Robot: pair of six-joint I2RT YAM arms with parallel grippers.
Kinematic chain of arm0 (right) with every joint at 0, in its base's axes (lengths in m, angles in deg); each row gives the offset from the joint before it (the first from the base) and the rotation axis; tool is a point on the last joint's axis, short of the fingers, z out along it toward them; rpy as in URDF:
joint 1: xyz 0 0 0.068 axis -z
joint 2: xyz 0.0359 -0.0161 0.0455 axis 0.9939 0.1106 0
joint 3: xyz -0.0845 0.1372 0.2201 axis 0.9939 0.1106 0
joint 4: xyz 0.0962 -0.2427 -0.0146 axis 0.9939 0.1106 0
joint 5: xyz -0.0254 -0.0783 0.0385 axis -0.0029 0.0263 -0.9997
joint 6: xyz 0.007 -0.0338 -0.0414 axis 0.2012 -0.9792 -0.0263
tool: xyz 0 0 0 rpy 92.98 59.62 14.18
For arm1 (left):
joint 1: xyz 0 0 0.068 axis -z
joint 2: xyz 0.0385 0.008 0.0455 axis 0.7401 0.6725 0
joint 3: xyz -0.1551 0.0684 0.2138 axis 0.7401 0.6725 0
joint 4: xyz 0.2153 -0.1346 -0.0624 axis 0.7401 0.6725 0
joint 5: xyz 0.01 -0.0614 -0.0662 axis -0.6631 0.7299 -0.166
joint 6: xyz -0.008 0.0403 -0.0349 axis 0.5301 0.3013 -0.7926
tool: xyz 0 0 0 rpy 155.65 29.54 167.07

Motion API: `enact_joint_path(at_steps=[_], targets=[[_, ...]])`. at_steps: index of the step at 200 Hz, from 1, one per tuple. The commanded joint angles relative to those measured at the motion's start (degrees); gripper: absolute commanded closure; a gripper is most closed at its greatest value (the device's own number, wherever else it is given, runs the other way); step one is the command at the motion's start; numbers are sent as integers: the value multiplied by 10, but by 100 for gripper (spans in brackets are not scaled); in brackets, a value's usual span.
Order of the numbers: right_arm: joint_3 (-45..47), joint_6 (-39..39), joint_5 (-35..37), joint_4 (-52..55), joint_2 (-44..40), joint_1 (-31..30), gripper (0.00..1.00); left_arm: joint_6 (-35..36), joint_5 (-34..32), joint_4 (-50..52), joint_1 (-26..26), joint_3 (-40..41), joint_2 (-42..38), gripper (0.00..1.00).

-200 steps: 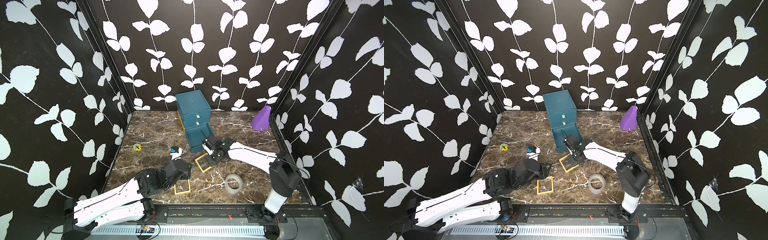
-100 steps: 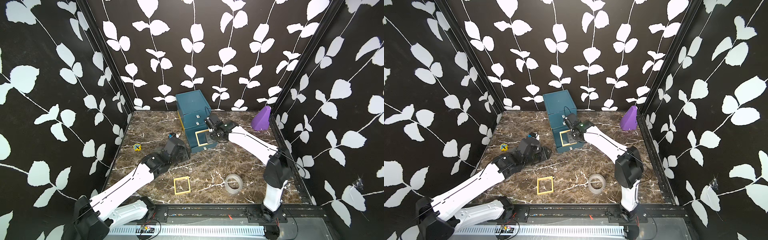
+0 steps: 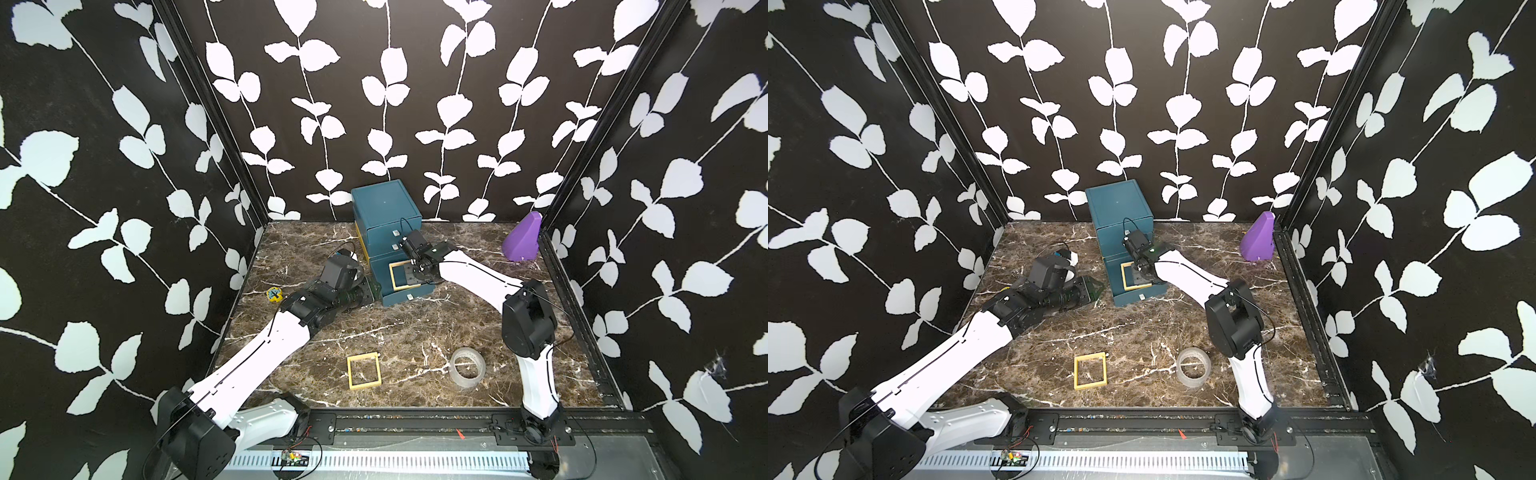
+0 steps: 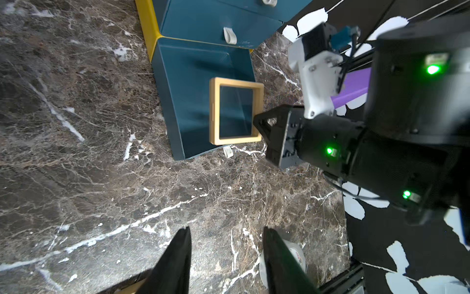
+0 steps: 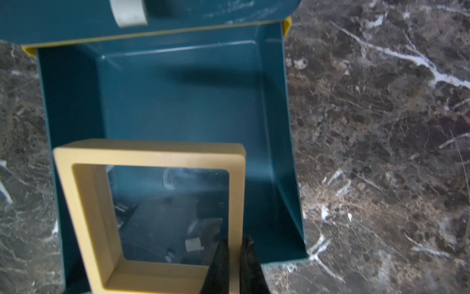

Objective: Place the brooch boxes into the drawer by color
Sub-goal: Place the brooch box in the drawer.

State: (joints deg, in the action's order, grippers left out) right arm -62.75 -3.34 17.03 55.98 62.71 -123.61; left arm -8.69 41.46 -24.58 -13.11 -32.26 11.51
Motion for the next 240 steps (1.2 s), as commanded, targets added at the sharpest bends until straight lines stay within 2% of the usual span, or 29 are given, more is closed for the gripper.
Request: enact_joint_path(at_steps=[1,125,152,171,201,240], targets=[[-13,4,11,-38,12,2,100,15,16,5,-5,-20,-2,56],[-12,28,-6,-73,74,21,100,4,26,-5,-6,-8,-3,56],[-19,28,-22,-76,80,26,74,3,26,-5,-6,-5,-4,56],[-17,26,-30,-81,75,26,63,2,27,-5,-5,-2,-5,56],[14,20,-39,-110,30,24,61,3,26,2,-5,2,-10,56],[115,14,-39,-165,-78,1,61,8,23,30,-5,16,-30,56]])
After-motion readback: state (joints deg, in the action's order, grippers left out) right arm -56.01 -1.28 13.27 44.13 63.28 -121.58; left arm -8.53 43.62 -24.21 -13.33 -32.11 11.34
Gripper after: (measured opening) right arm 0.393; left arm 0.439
